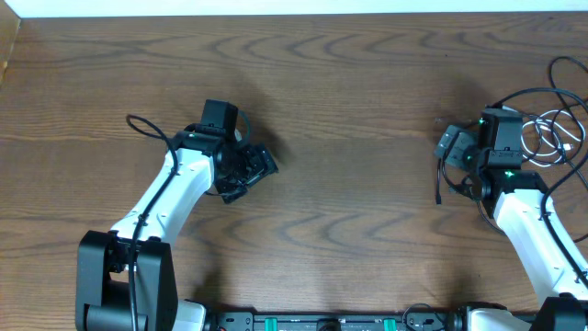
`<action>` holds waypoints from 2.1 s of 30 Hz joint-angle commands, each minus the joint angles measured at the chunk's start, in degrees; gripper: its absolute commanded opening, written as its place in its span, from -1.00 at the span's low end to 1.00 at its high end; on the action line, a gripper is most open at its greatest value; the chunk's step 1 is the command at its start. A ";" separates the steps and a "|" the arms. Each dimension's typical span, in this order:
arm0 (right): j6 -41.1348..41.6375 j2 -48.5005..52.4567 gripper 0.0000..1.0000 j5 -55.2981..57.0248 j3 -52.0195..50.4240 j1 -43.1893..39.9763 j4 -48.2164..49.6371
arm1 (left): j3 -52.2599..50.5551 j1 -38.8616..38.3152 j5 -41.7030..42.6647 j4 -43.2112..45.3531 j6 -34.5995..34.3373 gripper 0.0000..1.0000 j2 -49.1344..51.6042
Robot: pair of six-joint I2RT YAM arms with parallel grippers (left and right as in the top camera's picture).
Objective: Untangle cables
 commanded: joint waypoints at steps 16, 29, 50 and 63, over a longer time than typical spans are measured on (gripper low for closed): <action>-3.93 -0.26 0.99 -11.45 -0.04 0.39 2.03 | -0.31 0.13 -11.96 0.20 9.51 0.96 0.39; -3.93 -0.26 0.98 -11.45 -0.04 0.39 0.79 | -0.31 0.13 -11.96 0.20 9.51 0.96 0.39; -3.93 -0.26 0.98 -11.45 -0.04 0.39 0.79 | -0.31 0.13 -11.96 0.20 9.51 0.95 0.39; -3.93 -0.28 0.98 -11.43 -0.15 0.39 0.66 | -0.31 0.13 -11.96 0.20 9.51 0.96 0.39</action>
